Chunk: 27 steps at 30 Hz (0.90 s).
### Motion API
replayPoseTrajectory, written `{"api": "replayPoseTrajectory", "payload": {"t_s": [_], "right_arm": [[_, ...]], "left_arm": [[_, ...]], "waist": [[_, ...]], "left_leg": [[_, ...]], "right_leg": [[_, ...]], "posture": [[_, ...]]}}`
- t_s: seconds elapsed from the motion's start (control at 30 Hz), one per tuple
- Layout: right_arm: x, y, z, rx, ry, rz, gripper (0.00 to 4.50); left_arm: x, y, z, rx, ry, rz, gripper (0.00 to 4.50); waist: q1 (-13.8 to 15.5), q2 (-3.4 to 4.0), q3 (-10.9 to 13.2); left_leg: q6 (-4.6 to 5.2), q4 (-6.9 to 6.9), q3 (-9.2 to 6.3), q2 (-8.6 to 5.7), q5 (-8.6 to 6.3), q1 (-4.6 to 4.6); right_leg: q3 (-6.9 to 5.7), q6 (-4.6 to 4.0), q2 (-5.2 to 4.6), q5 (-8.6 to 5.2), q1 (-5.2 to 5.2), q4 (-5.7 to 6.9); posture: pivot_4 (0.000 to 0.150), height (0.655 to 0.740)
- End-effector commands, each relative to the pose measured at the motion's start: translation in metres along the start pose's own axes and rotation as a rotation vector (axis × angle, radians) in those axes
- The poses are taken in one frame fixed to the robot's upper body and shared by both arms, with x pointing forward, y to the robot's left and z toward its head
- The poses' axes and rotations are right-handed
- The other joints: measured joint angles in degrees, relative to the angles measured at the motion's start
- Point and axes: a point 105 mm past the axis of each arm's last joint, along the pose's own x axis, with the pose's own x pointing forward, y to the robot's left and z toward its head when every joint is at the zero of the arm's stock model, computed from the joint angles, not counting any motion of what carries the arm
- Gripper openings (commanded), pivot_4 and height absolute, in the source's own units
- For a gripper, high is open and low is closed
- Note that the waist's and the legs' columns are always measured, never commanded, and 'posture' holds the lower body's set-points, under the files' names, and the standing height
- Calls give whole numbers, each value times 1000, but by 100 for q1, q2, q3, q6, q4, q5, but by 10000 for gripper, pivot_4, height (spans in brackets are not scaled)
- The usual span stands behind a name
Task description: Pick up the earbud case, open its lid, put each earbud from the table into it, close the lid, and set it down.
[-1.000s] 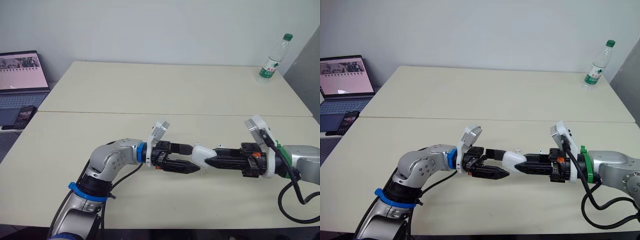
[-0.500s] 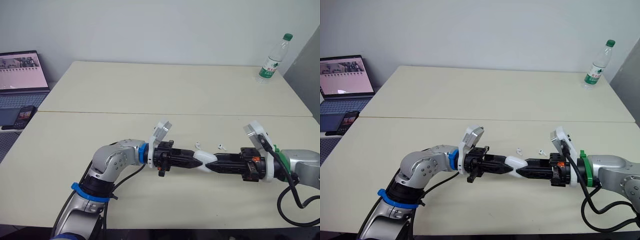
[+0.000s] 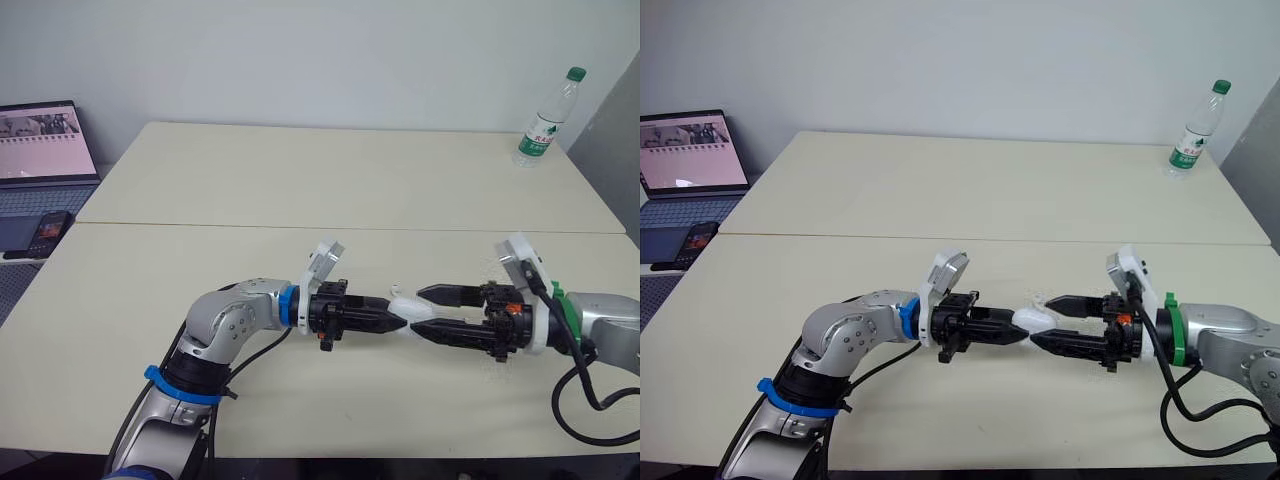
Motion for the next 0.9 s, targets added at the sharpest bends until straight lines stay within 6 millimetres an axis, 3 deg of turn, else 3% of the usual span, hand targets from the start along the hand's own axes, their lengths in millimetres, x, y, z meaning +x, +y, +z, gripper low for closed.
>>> {"api": "replayPoseTrajectory", "payload": {"t_s": [0.03, 0.6, 0.9], "right_arm": [[-5, -6, 17, -72, -43, -83, 45000], [2, -7, 11, -147, 77, -127, 45000], [-3, -20, 10, -137, 93, -194, 45000]], "left_arm": [[1, -1, 6, 30, -20, -3, 7841], [4, 7, 4, 72, -6, 34, 7841], [4, 8, 4, 82, -3, 37, 7841]], "waist": [[0, 0, 0], [2, 0, 0], [2, 0, 0]], "left_leg": [[0, 0, 0, 0, 0, 0], [0, 1, 1, 0, 0, 0], [0, 1, 2, -1, 0, 0]], "right_leg": [[0, 0, 0, 0, 0, 1], [0, 0, -1, 0, 0, 1], [1, 0, -1, 0, 0, 1]], "posture": [[1500, 7362], [1500, 7362], [1500, 7362]]}}
